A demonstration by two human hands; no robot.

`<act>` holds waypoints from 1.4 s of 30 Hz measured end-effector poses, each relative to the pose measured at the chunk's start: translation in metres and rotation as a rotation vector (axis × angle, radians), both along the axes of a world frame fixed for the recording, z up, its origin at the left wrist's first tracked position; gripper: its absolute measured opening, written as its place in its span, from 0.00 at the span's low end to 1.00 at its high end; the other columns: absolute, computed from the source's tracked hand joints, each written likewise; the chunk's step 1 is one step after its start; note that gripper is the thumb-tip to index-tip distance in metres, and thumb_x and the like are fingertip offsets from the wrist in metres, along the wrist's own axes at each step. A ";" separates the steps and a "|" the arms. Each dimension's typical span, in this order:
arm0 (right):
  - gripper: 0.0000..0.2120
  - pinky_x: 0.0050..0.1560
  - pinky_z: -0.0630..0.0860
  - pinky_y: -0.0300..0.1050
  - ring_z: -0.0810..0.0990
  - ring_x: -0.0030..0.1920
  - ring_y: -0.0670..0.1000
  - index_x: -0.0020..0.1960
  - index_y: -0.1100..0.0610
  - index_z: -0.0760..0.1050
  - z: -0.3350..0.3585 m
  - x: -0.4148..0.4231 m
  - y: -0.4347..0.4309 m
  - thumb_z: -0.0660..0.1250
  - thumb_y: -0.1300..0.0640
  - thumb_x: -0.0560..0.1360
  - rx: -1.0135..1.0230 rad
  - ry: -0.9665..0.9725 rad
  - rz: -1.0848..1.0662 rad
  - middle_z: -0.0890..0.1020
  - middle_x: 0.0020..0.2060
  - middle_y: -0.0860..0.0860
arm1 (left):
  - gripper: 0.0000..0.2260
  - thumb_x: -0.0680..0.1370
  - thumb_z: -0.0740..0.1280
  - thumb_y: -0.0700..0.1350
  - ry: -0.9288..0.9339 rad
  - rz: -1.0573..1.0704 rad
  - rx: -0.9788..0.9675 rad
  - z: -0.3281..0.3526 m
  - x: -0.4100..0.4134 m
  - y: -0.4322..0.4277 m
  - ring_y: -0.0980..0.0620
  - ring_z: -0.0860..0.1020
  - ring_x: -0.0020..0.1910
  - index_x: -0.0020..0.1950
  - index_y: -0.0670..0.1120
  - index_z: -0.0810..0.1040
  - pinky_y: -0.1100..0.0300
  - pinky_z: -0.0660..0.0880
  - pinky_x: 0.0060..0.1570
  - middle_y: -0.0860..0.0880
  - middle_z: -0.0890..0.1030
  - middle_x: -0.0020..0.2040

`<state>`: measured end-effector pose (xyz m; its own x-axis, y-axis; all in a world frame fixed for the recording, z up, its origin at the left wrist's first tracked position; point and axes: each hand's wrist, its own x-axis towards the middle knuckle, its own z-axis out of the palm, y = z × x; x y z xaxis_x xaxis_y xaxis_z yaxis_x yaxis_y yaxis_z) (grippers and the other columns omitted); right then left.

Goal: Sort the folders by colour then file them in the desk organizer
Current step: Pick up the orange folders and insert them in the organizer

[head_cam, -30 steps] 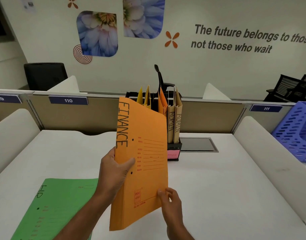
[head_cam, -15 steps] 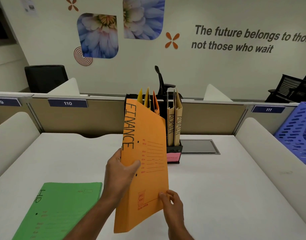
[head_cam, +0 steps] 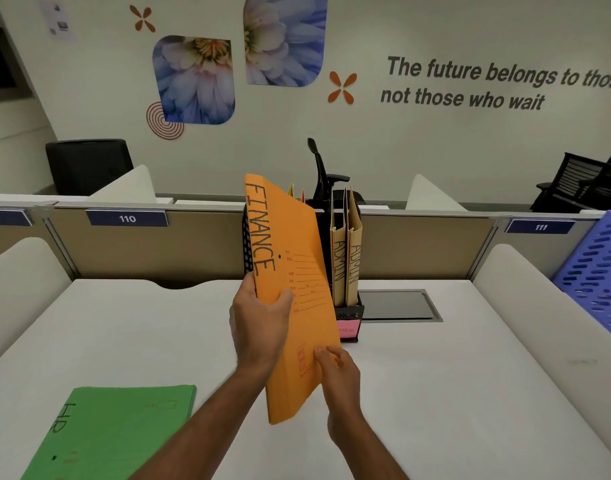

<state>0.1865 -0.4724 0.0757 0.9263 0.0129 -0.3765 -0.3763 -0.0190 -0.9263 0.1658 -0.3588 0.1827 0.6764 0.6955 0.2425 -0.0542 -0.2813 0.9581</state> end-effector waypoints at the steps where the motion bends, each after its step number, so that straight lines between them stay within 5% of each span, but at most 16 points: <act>1: 0.17 0.54 0.74 0.51 0.76 0.57 0.52 0.65 0.50 0.72 0.004 0.005 0.004 0.65 0.45 0.79 0.026 -0.007 0.006 0.77 0.60 0.49 | 0.10 0.78 0.70 0.44 -0.011 0.024 0.006 0.001 0.006 -0.003 0.60 0.82 0.41 0.51 0.59 0.74 0.57 0.81 0.40 0.62 0.81 0.43; 5: 0.14 0.45 0.73 0.43 0.75 0.50 0.45 0.62 0.48 0.73 0.023 0.030 0.023 0.65 0.45 0.79 0.100 -0.038 0.039 0.76 0.52 0.43 | 0.10 0.78 0.69 0.45 -0.091 0.117 0.048 0.004 0.030 -0.009 0.53 0.83 0.44 0.58 0.49 0.75 0.51 0.83 0.46 0.54 0.83 0.48; 8: 0.10 0.42 0.72 0.42 0.75 0.48 0.43 0.58 0.45 0.73 0.033 0.050 0.034 0.65 0.44 0.79 0.132 -0.068 0.057 0.76 0.49 0.40 | 0.15 0.80 0.68 0.47 -0.137 0.128 0.062 0.006 0.049 -0.009 0.58 0.82 0.47 0.65 0.46 0.73 0.65 0.80 0.44 0.53 0.82 0.55; 12: 0.12 0.52 0.76 0.49 0.76 0.51 0.45 0.60 0.46 0.73 0.041 0.079 0.046 0.63 0.43 0.80 0.144 -0.117 0.075 0.77 0.54 0.43 | 0.18 0.81 0.67 0.50 -0.133 0.087 0.097 0.006 0.068 -0.008 0.71 0.77 0.43 0.69 0.48 0.69 0.76 0.71 0.36 0.61 0.76 0.54; 15: 0.14 0.59 0.79 0.57 0.79 0.56 0.51 0.62 0.46 0.73 0.042 0.097 0.056 0.62 0.41 0.80 0.152 -0.148 0.073 0.79 0.58 0.47 | 0.20 0.81 0.65 0.53 -0.099 0.061 0.149 -0.001 0.074 -0.007 0.69 0.76 0.45 0.72 0.52 0.65 0.77 0.68 0.40 0.62 0.73 0.59; 19: 0.16 0.58 0.80 0.59 0.81 0.57 0.53 0.63 0.47 0.74 0.040 0.119 0.065 0.60 0.39 0.80 0.167 -0.200 0.064 0.80 0.57 0.48 | 0.24 0.81 0.62 0.57 -0.009 -0.002 0.243 -0.018 0.077 -0.006 0.58 0.76 0.52 0.75 0.52 0.62 0.73 0.73 0.45 0.56 0.74 0.64; 25: 0.10 0.56 0.81 0.58 0.81 0.54 0.53 0.58 0.42 0.72 0.038 0.150 0.075 0.59 0.41 0.81 0.168 -0.258 0.045 0.80 0.55 0.48 | 0.20 0.82 0.62 0.52 0.112 -0.117 0.328 -0.037 0.077 0.005 0.56 0.80 0.51 0.73 0.49 0.67 0.58 0.82 0.51 0.51 0.80 0.61; 29: 0.07 0.53 0.82 0.55 0.82 0.52 0.53 0.53 0.40 0.75 0.038 0.173 0.076 0.60 0.41 0.80 0.181 -0.252 0.030 0.81 0.52 0.49 | 0.16 0.82 0.62 0.50 0.212 -0.198 0.398 -0.049 0.085 0.014 0.58 0.82 0.46 0.70 0.51 0.71 0.58 0.82 0.49 0.53 0.83 0.52; 33: 0.15 0.55 0.81 0.58 0.83 0.53 0.58 0.58 0.51 0.78 0.036 0.192 0.081 0.61 0.43 0.81 0.220 -0.233 0.022 0.83 0.52 0.56 | 0.13 0.82 0.63 0.46 0.225 -0.262 0.396 -0.059 0.098 0.018 0.58 0.82 0.46 0.66 0.52 0.75 0.65 0.80 0.48 0.55 0.83 0.51; 37: 0.16 0.38 0.80 0.44 0.84 0.43 0.52 0.54 0.53 0.79 0.033 0.204 0.083 0.60 0.44 0.82 0.253 -0.201 -0.001 0.85 0.47 0.56 | 0.11 0.82 0.64 0.45 0.200 -0.281 0.390 -0.065 0.116 0.018 0.63 0.80 0.44 0.64 0.52 0.76 0.75 0.75 0.43 0.59 0.81 0.47; 42: 0.16 0.35 0.79 0.41 0.83 0.38 0.49 0.52 0.57 0.80 0.021 0.211 0.079 0.60 0.46 0.82 0.280 -0.190 -0.023 0.84 0.41 0.53 | 0.10 0.83 0.63 0.44 0.207 -0.283 0.398 -0.077 0.133 0.015 0.58 0.81 0.49 0.63 0.50 0.77 0.64 0.80 0.51 0.55 0.83 0.51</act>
<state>0.3971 -0.3932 0.0966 0.9808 0.0694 -0.1821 -0.1938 0.2528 -0.9479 0.2989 -0.3440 0.1062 0.8859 0.3603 0.2921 -0.0019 -0.6269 0.7791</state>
